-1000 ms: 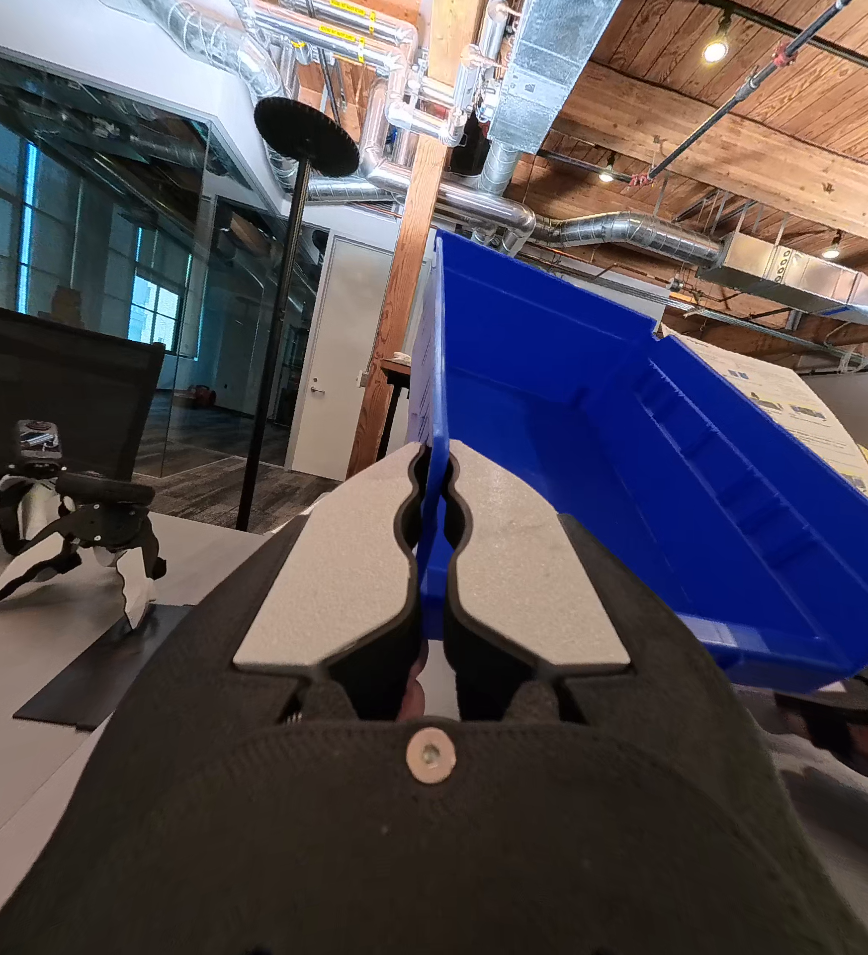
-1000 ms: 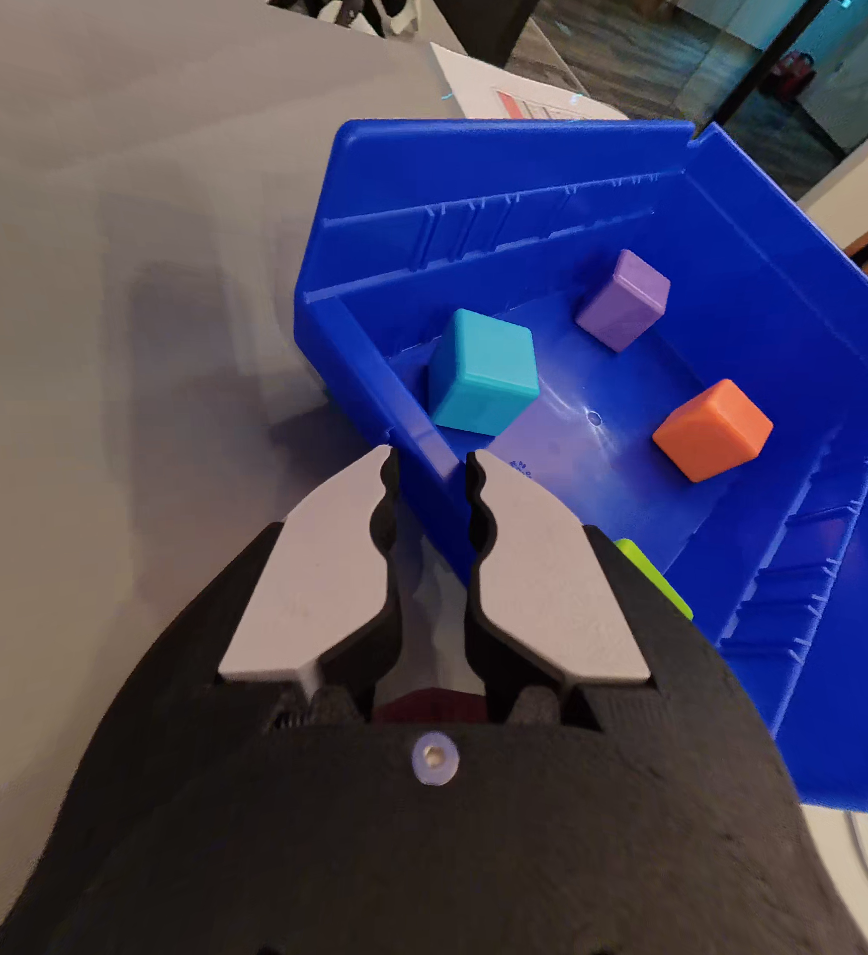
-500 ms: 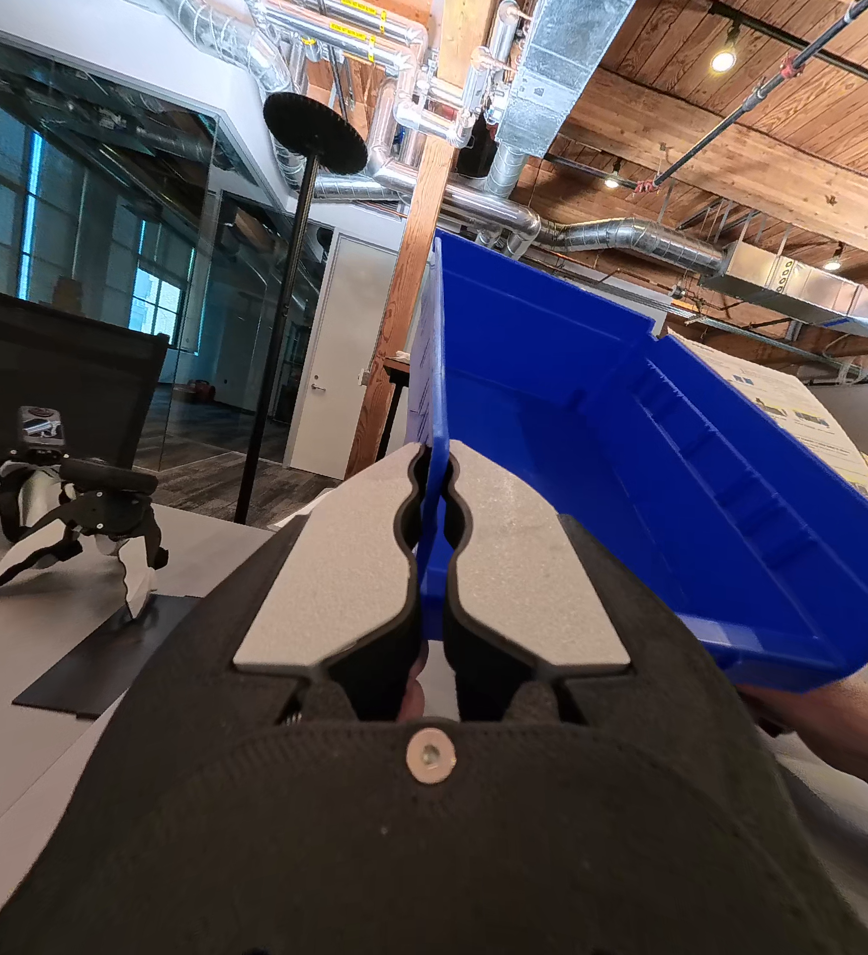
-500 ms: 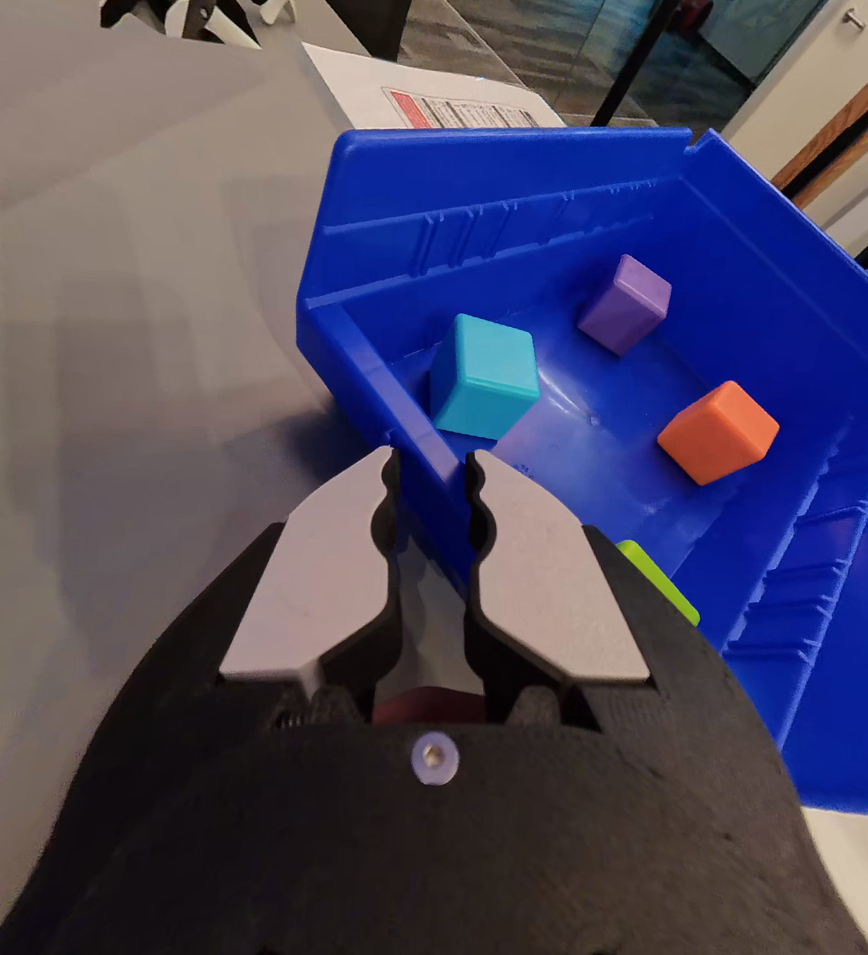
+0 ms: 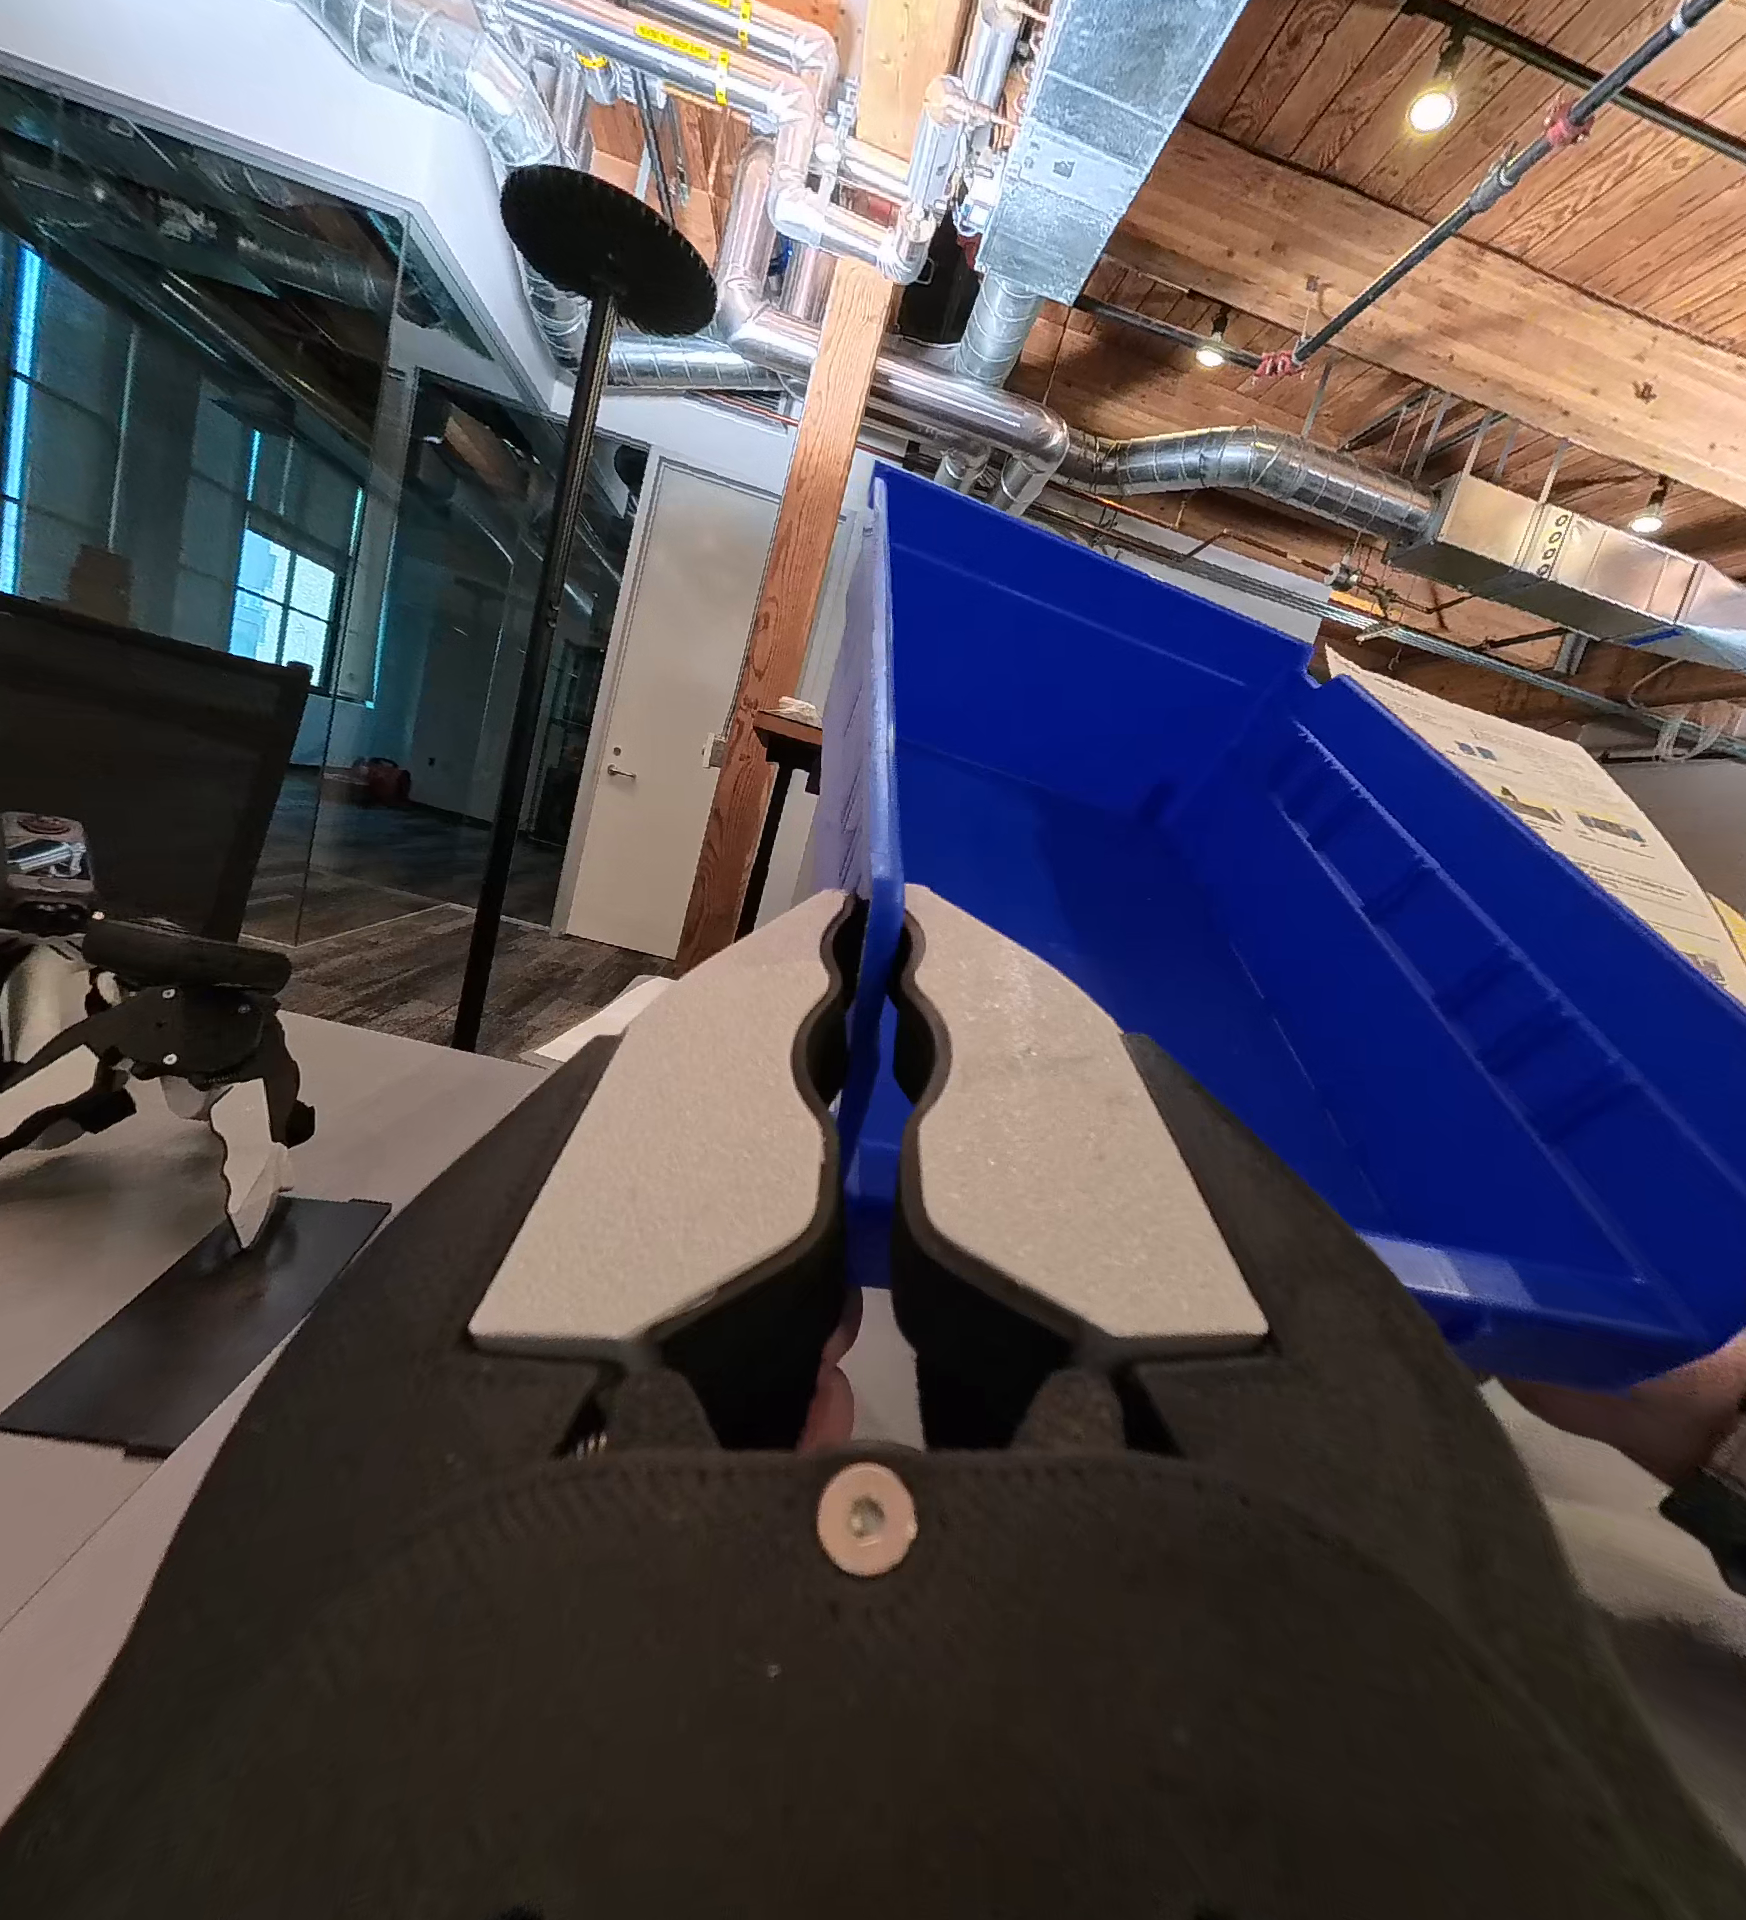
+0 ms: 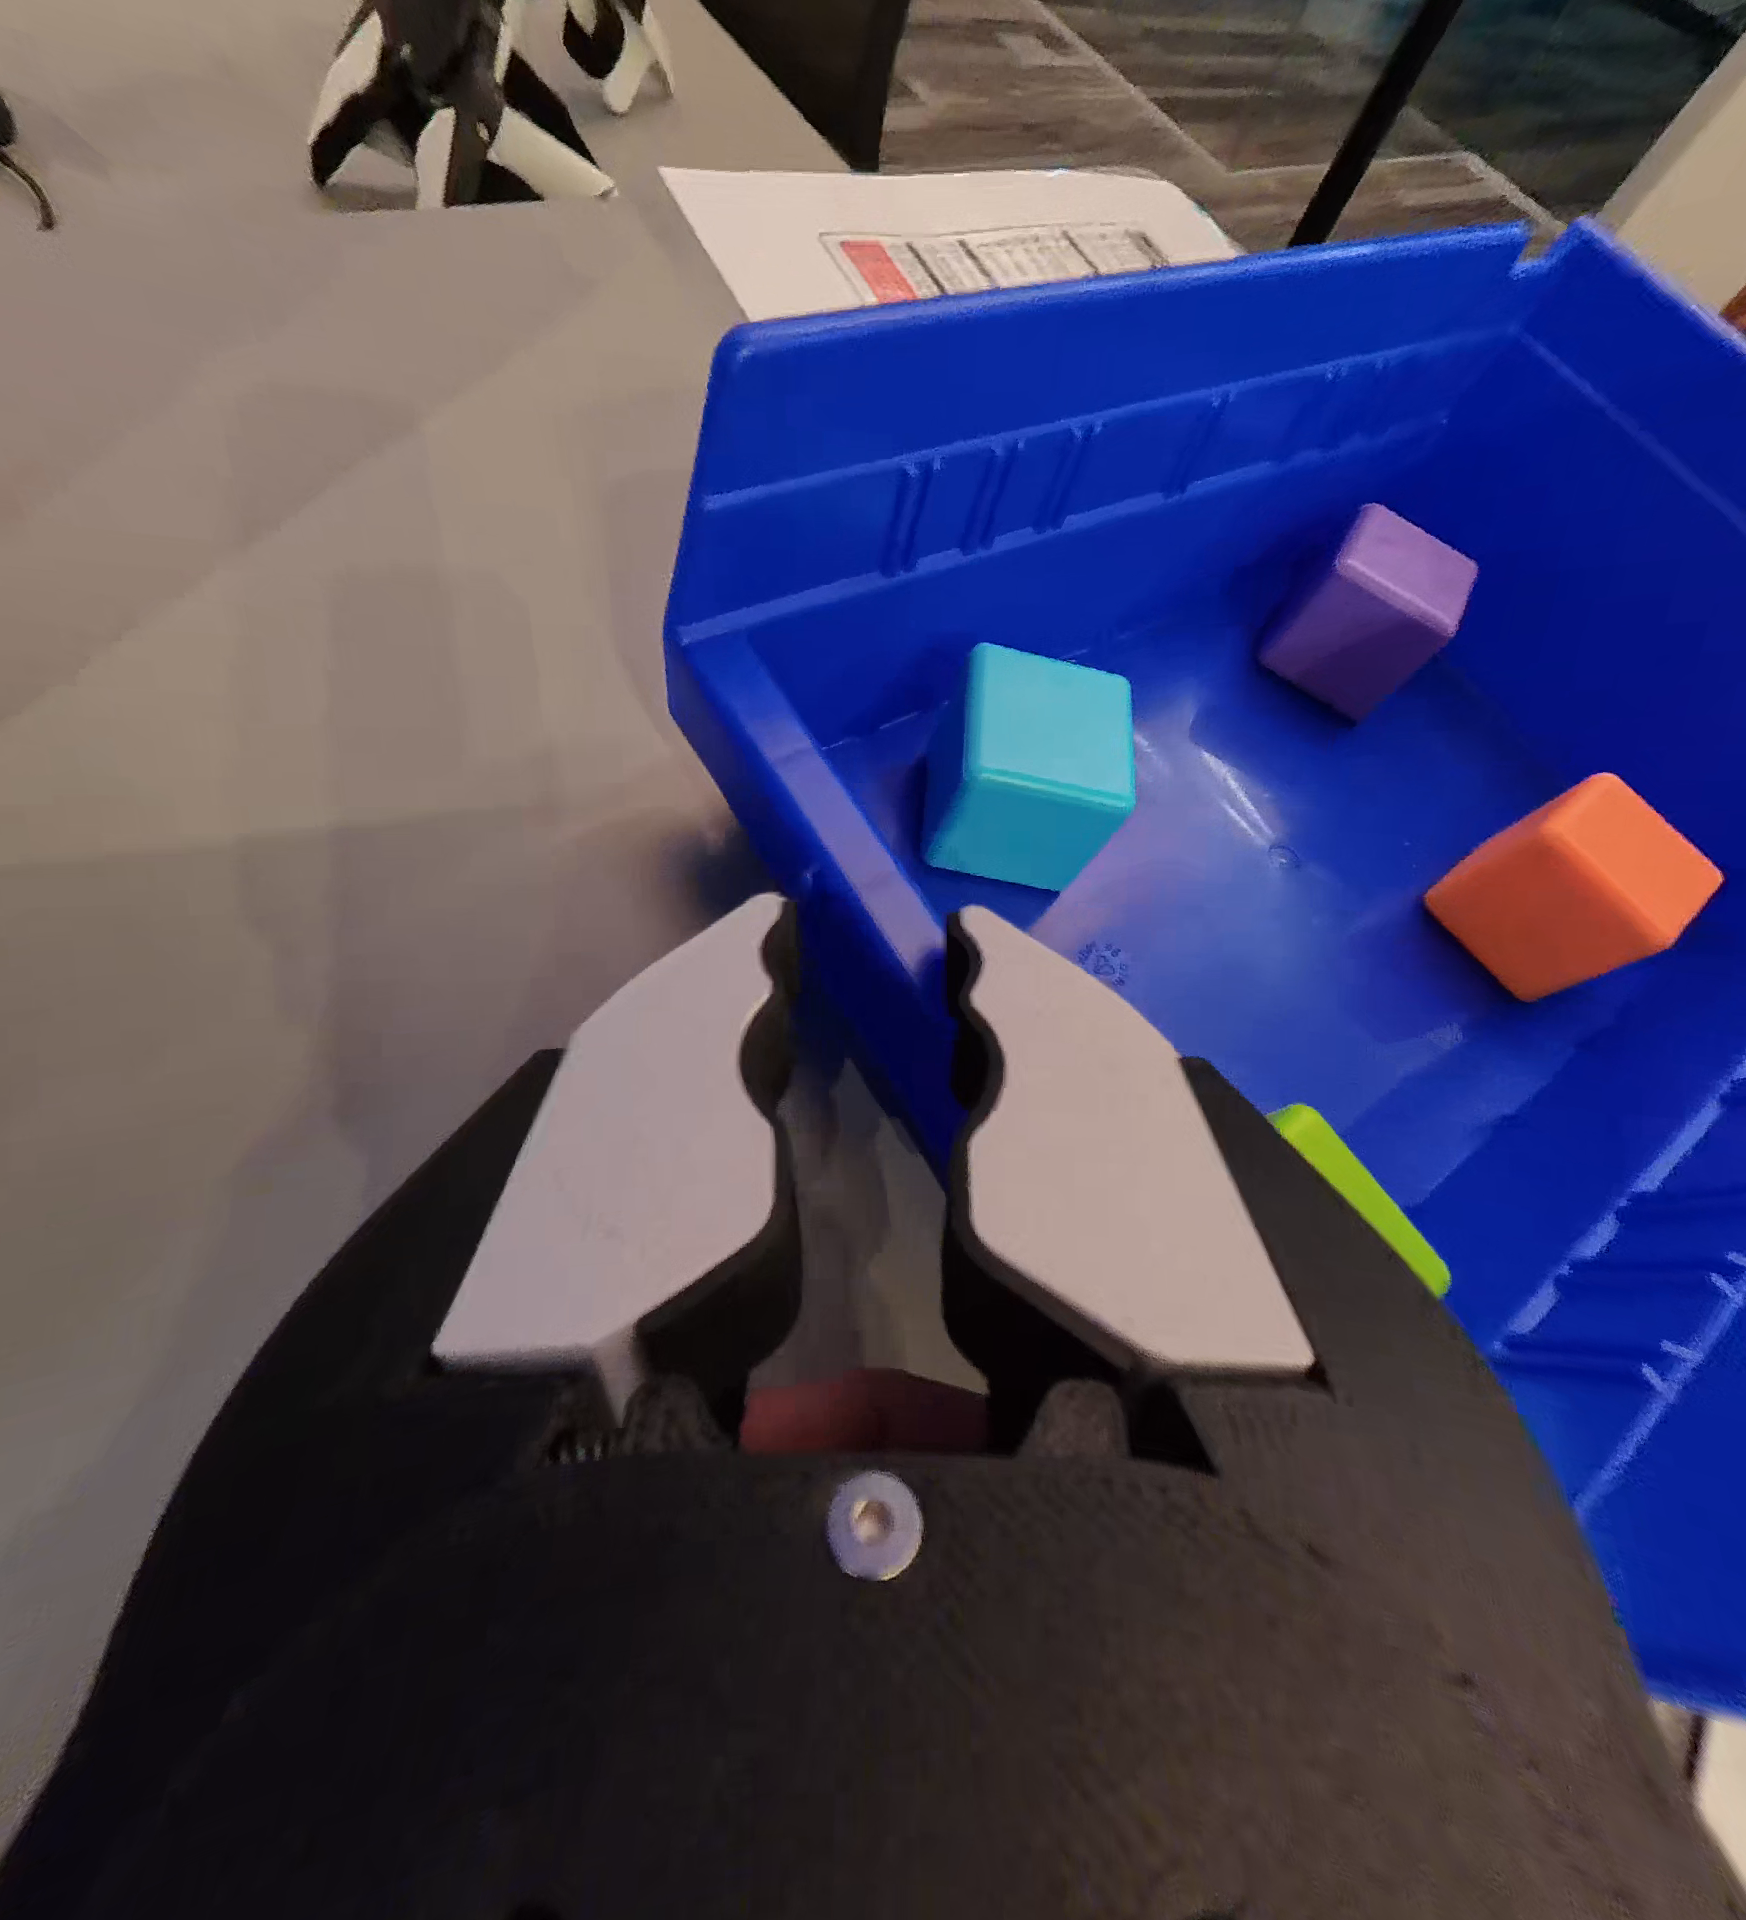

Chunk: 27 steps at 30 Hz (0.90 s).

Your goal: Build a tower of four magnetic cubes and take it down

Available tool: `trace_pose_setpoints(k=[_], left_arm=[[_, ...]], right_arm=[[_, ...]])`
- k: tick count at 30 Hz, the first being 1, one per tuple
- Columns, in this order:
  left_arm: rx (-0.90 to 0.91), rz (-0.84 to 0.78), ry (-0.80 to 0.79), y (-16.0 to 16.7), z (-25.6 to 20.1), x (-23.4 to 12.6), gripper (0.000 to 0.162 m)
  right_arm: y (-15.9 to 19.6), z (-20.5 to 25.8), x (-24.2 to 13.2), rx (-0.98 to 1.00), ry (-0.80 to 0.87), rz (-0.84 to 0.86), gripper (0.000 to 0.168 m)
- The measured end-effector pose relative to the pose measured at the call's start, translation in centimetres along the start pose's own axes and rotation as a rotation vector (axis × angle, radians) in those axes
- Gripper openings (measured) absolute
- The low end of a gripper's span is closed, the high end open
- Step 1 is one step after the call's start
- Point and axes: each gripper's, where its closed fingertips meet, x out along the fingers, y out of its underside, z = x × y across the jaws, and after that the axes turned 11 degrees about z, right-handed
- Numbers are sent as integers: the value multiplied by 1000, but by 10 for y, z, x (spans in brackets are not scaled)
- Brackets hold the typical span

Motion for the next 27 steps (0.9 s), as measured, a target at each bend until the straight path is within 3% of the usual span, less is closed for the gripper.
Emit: trace_pose_setpoints(k=[4,9,13,19,27], left_arm=[[-4,-1,13,1,-3,2,3],[18,14,30,4,-12,8,3],[43,26,47,6,-25,15,4],[132,58,93,8,-60,30,3],[276,67,163,11,-122,51,3]], right_arm=[[-2,10,-45,76,-138,-124,39],[-17,25,-146,334,-494,-359,61],[-26,27,-204,435,-629,-481,68],[-32,43,-216,414,-616,-445,79],[-5,19,-206,549,-545,-411,71]])
